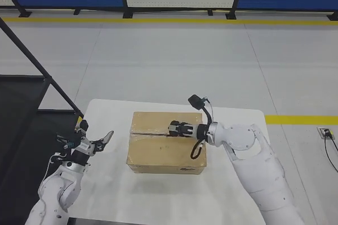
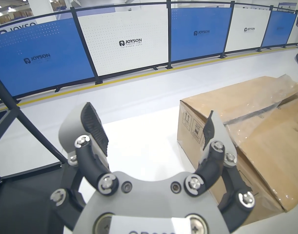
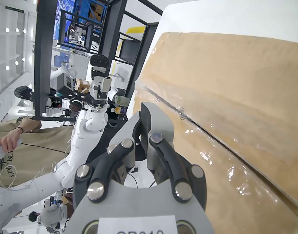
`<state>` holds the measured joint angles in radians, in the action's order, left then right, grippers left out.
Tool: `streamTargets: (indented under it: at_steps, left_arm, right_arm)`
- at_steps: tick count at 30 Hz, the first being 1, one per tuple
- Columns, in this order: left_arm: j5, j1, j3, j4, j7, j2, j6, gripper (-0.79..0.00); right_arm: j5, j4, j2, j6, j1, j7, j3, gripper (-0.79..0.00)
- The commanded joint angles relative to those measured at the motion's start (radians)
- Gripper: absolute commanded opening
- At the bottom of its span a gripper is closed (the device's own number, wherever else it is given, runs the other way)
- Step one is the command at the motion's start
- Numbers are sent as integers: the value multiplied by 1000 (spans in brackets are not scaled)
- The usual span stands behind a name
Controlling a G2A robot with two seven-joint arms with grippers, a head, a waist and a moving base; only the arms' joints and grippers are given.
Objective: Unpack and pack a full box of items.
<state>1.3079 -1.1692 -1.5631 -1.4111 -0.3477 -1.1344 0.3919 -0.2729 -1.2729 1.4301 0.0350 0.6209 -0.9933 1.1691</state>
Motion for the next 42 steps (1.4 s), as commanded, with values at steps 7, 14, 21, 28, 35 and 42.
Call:
streamTargets:
  at_steps: [7,14,21,28,35,42]
  left_arm:
    - [-36,-51,-39,-20,-26,4,-6,0]
    - [-48,-70,-65,-4,-29,8,3,0]
    - [-52,-80,-75,-3,-33,11,17,0]
    - [-46,-74,-70,-3,-32,12,32,0]
    - [-36,-68,-59,-4,-34,12,39,0]
    - [-28,-66,-50,-10,-34,13,41,0]
  right_arm:
    - [-31,32,48,-128,-68,135,-190,-785]
    - [-16,152,101,-251,-178,178,-315,-785]
    - [23,280,140,-364,-251,190,-360,-785]
    - [63,339,143,-399,-271,171,-325,-785]
    - [44,305,111,-423,-237,143,-248,-785]
    - [-6,198,70,-462,-170,118,-164,-785]
